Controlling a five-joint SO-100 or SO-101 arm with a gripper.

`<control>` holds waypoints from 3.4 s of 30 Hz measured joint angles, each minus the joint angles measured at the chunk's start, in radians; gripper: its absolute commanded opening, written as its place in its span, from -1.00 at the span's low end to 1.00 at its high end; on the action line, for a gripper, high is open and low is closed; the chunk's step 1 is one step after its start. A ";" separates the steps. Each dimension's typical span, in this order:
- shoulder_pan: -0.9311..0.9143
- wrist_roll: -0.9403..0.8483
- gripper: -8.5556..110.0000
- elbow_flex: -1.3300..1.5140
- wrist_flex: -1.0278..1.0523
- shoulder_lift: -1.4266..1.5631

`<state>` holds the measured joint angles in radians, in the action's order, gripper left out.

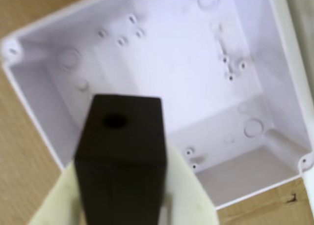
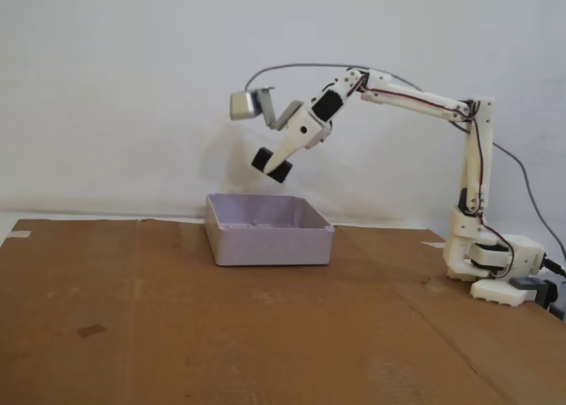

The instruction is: Grasp a block and put it in the box.

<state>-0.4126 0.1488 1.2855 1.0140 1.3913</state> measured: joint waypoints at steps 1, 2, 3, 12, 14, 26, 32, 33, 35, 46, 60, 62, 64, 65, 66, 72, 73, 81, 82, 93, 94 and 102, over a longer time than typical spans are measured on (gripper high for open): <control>-0.006 0.000 -0.85 0.014 0.000 0.000; -0.012 0.000 -0.85 0.029 0.000 0.000; -0.018 0.000 -0.85 0.043 0.000 0.000; -0.058 0.000 -0.85 0.216 -0.127 0.000; -0.063 0.000 -0.85 0.267 -0.189 0.000; -0.063 0.000 -0.85 0.319 -0.314 0.000; -0.063 0.000 -0.85 0.319 -0.318 -0.041; -0.063 0.000 -0.85 0.319 -0.318 -0.057; -0.063 0.000 -0.85 0.319 -0.318 -0.080; -0.012 -0.009 -0.86 0.319 -0.383 -0.184; 0.005 -0.009 -0.85 0.397 -0.626 -0.204; 0.005 -0.009 -0.85 0.417 -0.632 -0.204; 0.005 -0.009 -0.85 0.425 -0.632 -0.204; 0.005 -0.009 -0.85 0.425 -0.632 -0.204; 0.005 -0.009 -0.85 0.425 -0.632 -0.204; 0.005 -0.009 -0.85 0.425 -0.632 -0.204; 0.005 -0.009 -0.85 0.425 -0.632 -0.204; 0.005 -0.009 -0.85 0.430 -0.632 -0.204; 0.005 -0.009 -0.85 0.437 -0.632 -0.202; -0.018 -0.017 -0.85 0.485 -0.546 -0.123; -0.031 -0.015 -0.85 0.485 -0.532 -0.114; -0.089 -0.009 -0.85 0.485 -0.526 -0.094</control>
<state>-0.5016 0.1396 1.7702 0.4878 1.2977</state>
